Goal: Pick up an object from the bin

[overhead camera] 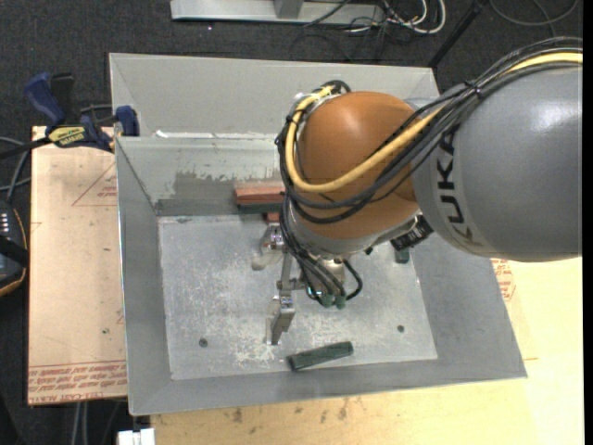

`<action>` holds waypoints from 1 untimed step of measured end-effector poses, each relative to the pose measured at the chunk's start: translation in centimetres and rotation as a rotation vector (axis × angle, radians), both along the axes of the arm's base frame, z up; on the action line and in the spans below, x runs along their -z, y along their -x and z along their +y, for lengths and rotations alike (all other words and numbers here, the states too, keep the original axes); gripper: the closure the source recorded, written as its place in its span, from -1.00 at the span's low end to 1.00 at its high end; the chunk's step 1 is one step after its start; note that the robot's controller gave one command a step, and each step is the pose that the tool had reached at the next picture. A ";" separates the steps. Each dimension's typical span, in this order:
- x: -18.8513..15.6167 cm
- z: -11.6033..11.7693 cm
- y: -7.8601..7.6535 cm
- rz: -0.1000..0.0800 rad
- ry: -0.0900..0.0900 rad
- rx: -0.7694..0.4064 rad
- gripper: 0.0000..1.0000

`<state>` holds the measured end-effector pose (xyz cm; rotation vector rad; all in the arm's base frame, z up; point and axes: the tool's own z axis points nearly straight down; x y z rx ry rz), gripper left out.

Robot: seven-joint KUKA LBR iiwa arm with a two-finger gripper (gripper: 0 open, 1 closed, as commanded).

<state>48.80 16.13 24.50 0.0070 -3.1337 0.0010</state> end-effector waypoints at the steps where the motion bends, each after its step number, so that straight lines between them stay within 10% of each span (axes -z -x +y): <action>1: -0.4 -0.1 -0.2 -0.008 -0.001 0.005 -1.00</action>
Offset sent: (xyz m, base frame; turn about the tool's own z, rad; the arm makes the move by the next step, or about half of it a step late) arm -0.0092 -0.0355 -0.0850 -0.1541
